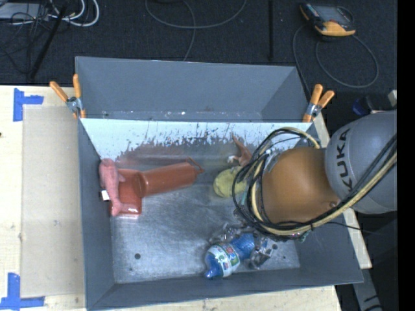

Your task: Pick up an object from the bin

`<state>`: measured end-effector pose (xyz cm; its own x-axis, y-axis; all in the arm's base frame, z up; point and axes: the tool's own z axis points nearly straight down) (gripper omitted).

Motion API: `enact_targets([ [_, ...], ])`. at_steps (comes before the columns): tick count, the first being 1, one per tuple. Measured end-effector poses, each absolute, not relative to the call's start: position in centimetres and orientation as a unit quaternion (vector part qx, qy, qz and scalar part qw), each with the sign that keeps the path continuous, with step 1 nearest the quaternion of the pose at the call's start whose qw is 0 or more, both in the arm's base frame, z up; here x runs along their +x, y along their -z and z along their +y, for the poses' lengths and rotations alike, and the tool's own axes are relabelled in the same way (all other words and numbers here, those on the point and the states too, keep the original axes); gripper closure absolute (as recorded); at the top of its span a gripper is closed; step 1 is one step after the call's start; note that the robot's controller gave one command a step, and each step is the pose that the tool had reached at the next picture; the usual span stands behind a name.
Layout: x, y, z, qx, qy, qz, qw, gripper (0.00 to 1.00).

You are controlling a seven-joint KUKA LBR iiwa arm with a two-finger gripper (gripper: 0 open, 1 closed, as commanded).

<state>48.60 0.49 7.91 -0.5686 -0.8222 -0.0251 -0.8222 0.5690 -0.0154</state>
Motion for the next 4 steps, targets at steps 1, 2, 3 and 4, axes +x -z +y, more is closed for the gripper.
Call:
enact_targets([
  [1,48.6,-8.2,0.5,-0.464,0.001,0.886,0.013,1.00],
  [2,48.6,-9.4,0.5,-0.463,0.001,0.886,0.011,1.00],
  [3,48.3,-11.4,0.3,-0.465,0.000,0.886,0.004,1.00],
  [4,48.3,-13.0,0.3,-0.463,0.000,0.886,0.002,1.00],
])
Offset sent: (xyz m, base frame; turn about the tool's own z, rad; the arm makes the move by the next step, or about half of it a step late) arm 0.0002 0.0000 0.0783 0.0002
